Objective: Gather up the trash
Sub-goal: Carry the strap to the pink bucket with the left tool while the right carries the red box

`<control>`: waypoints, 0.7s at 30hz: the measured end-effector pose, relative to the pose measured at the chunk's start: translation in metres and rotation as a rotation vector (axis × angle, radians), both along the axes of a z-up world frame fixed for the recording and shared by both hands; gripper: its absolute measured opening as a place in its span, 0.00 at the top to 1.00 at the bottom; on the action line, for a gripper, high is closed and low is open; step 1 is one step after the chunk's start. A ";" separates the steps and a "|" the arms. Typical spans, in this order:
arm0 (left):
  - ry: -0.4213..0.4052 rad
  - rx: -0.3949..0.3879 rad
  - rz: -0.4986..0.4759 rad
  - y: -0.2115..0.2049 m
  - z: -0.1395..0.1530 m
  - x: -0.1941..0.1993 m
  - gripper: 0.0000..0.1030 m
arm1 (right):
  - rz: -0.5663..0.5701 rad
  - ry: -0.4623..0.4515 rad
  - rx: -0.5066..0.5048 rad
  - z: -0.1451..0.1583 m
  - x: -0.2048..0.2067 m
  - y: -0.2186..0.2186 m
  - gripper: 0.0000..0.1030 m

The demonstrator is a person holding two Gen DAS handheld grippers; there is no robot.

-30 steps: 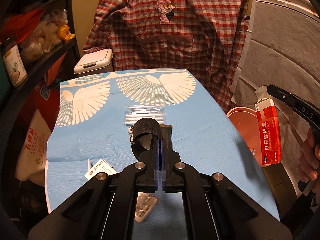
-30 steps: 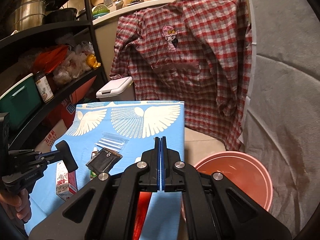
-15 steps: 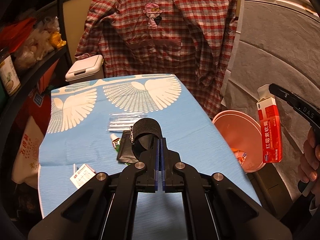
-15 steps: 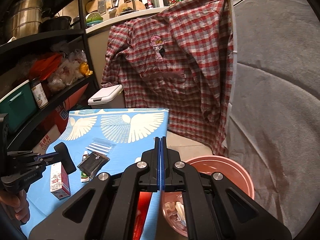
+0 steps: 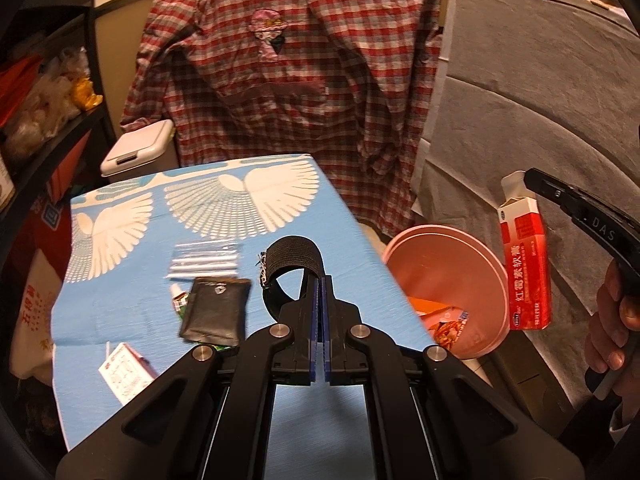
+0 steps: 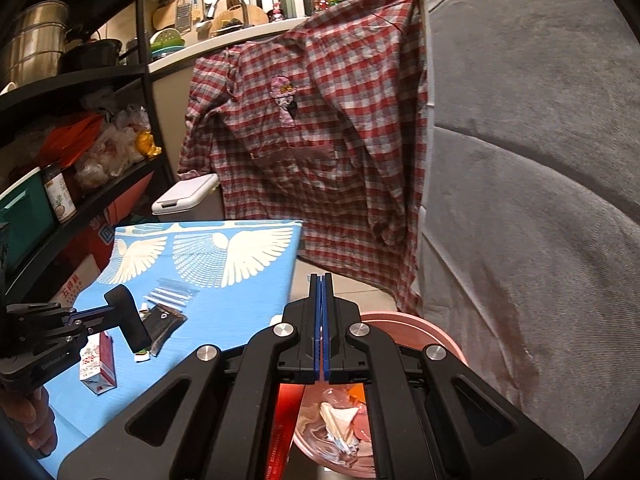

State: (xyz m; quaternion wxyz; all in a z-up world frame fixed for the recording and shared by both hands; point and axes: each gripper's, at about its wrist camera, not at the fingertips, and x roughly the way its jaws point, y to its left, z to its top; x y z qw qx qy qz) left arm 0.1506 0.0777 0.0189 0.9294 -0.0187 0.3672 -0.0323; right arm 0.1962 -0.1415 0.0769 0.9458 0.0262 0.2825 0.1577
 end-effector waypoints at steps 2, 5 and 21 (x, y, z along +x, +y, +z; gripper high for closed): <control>0.000 0.000 -0.009 -0.007 0.000 0.003 0.98 | -0.010 0.002 -0.004 0.000 0.002 -0.004 0.99; -0.001 -0.002 -0.021 -0.020 0.000 0.007 0.98 | -0.024 0.000 -0.007 -0.001 0.004 -0.010 0.99; 0.012 -0.021 -0.074 -0.075 -0.005 0.034 0.98 | -0.080 0.007 -0.030 -0.005 0.013 -0.035 0.99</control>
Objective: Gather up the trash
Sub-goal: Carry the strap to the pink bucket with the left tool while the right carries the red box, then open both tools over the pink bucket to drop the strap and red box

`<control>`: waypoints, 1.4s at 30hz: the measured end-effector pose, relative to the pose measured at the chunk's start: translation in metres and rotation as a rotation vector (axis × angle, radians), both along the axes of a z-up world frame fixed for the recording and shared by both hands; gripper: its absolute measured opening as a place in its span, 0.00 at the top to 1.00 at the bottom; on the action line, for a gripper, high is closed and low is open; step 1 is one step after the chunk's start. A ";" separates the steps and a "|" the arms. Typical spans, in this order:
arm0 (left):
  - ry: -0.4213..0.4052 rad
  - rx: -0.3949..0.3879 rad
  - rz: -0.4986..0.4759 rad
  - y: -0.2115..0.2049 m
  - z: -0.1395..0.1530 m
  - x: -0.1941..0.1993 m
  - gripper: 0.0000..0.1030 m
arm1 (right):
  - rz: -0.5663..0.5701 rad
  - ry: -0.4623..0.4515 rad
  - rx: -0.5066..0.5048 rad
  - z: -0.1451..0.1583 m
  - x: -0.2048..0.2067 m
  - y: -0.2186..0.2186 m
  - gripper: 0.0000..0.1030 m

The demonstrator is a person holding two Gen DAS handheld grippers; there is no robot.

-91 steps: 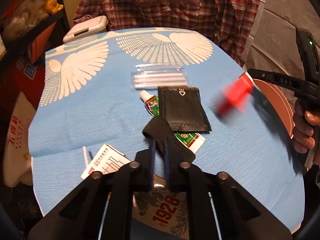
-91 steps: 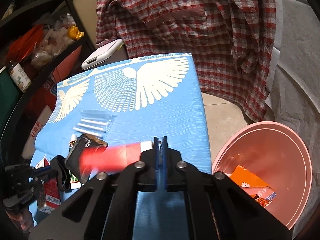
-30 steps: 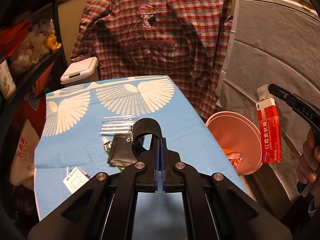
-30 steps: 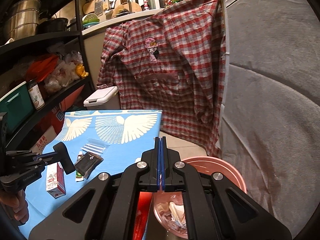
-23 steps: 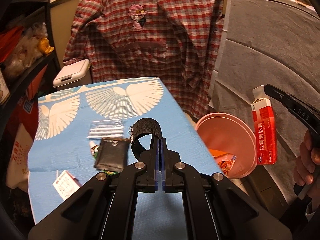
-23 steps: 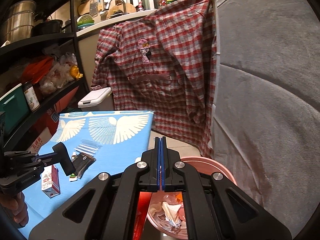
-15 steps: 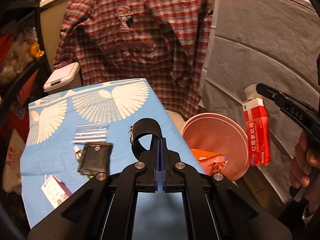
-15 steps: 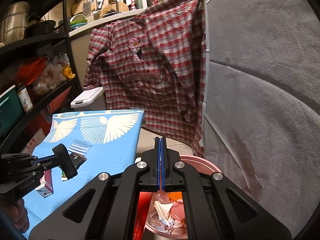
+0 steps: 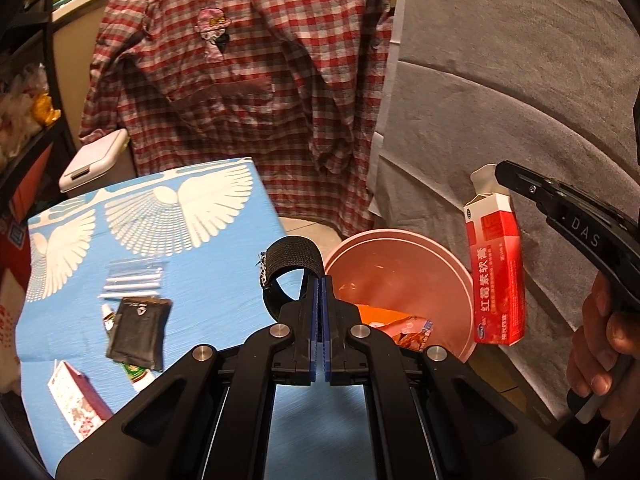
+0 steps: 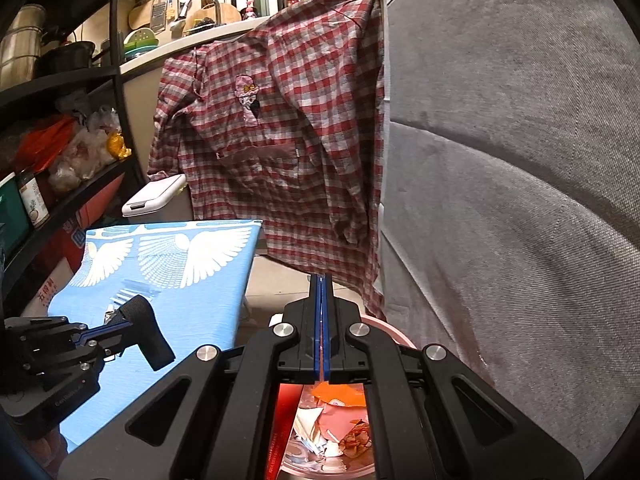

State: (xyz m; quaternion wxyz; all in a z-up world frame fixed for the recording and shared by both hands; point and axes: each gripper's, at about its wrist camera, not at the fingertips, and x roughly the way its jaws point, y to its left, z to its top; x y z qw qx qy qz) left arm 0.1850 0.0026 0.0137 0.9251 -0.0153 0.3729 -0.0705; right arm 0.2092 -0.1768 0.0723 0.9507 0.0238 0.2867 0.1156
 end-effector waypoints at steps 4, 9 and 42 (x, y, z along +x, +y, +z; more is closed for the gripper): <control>0.005 -0.014 -0.013 -0.011 -0.002 0.008 0.98 | -0.011 0.009 -0.001 -0.004 0.005 -0.005 0.99; 0.019 -0.027 -0.030 -0.024 -0.008 0.017 0.98 | -0.027 0.023 0.001 -0.008 0.012 -0.011 0.99; 0.113 -0.054 -0.079 -0.060 -0.044 0.052 0.72 | -0.081 0.121 -0.009 -0.041 0.044 -0.018 0.68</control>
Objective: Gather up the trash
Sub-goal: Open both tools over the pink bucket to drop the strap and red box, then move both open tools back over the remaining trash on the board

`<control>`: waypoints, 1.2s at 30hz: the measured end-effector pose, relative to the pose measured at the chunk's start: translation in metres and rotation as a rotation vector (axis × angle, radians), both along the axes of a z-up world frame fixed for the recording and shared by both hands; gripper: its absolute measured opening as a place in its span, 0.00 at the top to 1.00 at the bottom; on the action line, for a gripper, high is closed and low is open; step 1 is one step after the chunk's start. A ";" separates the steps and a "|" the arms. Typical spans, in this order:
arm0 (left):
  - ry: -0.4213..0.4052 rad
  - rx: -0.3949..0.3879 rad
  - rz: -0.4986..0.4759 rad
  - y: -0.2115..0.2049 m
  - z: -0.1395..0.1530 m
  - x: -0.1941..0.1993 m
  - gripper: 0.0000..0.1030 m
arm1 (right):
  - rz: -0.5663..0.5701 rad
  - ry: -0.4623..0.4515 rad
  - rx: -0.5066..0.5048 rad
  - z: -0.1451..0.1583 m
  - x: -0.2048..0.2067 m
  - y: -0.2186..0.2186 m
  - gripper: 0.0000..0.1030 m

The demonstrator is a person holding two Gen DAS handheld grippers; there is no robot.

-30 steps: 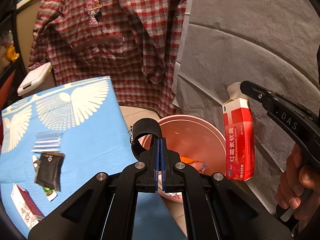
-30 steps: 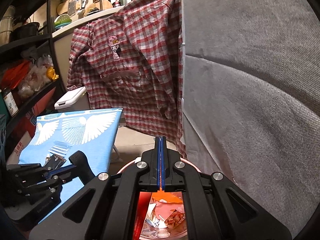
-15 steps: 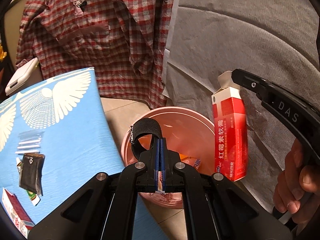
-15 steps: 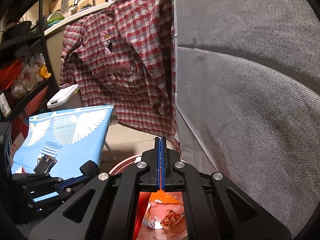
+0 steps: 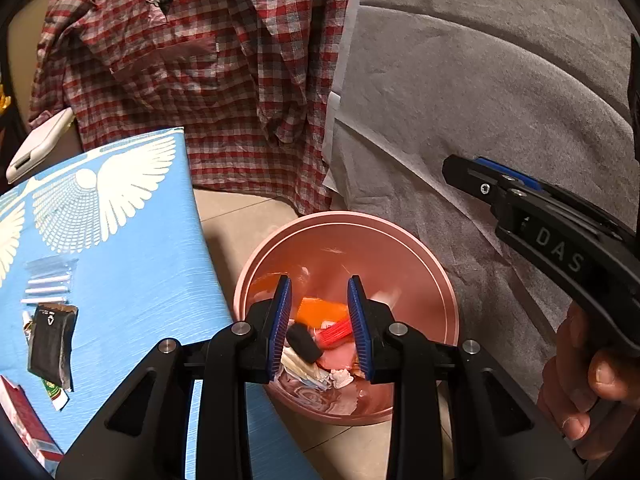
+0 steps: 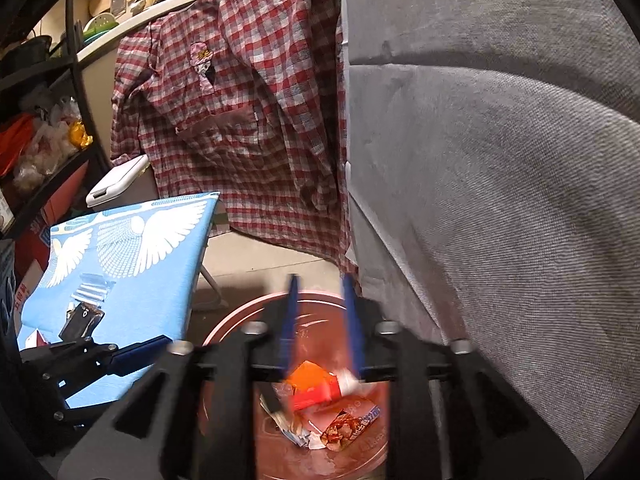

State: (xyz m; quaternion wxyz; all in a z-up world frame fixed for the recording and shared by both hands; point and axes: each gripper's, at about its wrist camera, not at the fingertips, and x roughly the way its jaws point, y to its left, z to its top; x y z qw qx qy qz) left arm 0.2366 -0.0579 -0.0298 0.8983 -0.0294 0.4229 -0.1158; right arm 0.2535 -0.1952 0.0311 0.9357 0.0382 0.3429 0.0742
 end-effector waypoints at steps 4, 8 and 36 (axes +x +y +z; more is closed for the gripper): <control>-0.001 -0.001 0.009 0.004 0.002 -0.001 0.72 | 0.003 -0.003 -0.002 0.001 -0.001 0.000 0.68; -0.012 0.004 0.018 0.011 0.008 -0.005 0.72 | 0.011 -0.008 -0.007 0.003 -0.004 0.003 0.68; -0.104 0.007 0.208 0.159 0.054 -0.072 0.72 | 0.137 -0.069 -0.033 0.039 -0.055 0.069 0.67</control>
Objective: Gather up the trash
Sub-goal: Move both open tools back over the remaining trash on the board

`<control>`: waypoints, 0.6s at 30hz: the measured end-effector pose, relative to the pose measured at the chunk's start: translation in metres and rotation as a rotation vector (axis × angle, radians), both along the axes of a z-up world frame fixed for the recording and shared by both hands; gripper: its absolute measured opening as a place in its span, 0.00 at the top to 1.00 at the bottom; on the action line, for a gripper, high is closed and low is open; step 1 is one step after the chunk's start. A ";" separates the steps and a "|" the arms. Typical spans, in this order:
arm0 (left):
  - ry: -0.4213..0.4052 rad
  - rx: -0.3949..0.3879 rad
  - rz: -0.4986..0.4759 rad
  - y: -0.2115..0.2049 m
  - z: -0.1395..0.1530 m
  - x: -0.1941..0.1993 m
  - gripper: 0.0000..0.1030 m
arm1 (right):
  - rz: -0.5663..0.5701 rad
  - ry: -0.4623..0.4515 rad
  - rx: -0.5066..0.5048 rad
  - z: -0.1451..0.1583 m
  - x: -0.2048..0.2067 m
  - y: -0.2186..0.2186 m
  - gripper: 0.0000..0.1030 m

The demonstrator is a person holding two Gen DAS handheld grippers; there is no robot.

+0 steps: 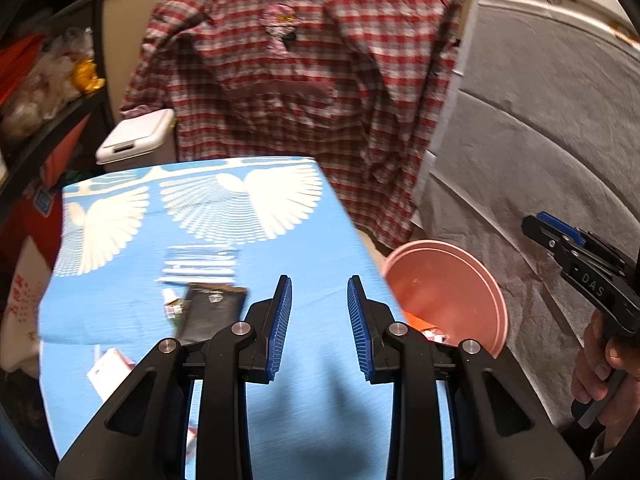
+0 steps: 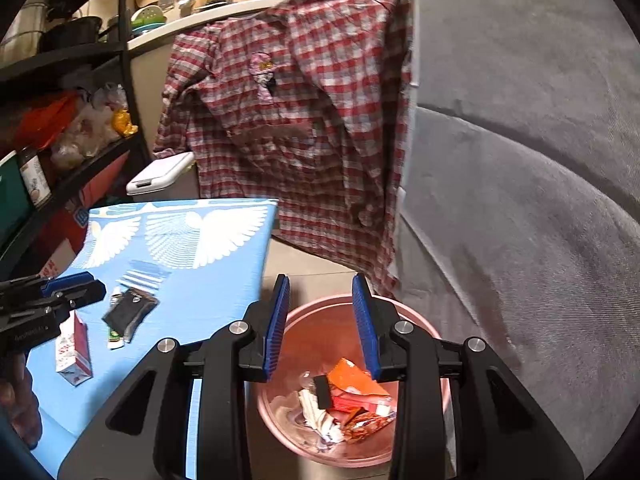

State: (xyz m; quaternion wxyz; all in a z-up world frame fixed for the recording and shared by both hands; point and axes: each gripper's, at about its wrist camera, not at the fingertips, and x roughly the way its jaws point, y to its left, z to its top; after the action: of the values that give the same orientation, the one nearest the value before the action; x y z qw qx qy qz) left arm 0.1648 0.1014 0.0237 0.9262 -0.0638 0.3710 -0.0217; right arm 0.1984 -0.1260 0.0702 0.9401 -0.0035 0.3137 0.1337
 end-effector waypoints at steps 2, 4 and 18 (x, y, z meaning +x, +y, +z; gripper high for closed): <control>-0.002 0.004 0.023 0.016 0.002 -0.007 0.72 | 0.019 0.000 0.001 0.000 -0.003 0.010 0.67; -0.004 0.003 0.046 0.033 0.002 -0.014 0.72 | 0.042 0.003 0.002 -0.001 -0.007 0.021 0.67; 0.066 -0.073 0.274 0.138 -0.025 -0.047 0.69 | 0.211 0.004 -0.006 -0.013 -0.027 0.109 0.79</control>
State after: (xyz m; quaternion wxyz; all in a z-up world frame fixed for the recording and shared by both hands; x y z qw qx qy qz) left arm 0.1175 0.2395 -0.0010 0.9048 -0.1481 0.3881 0.0934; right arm 0.1714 -0.0167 0.0567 0.9202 -0.0388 0.3138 0.2309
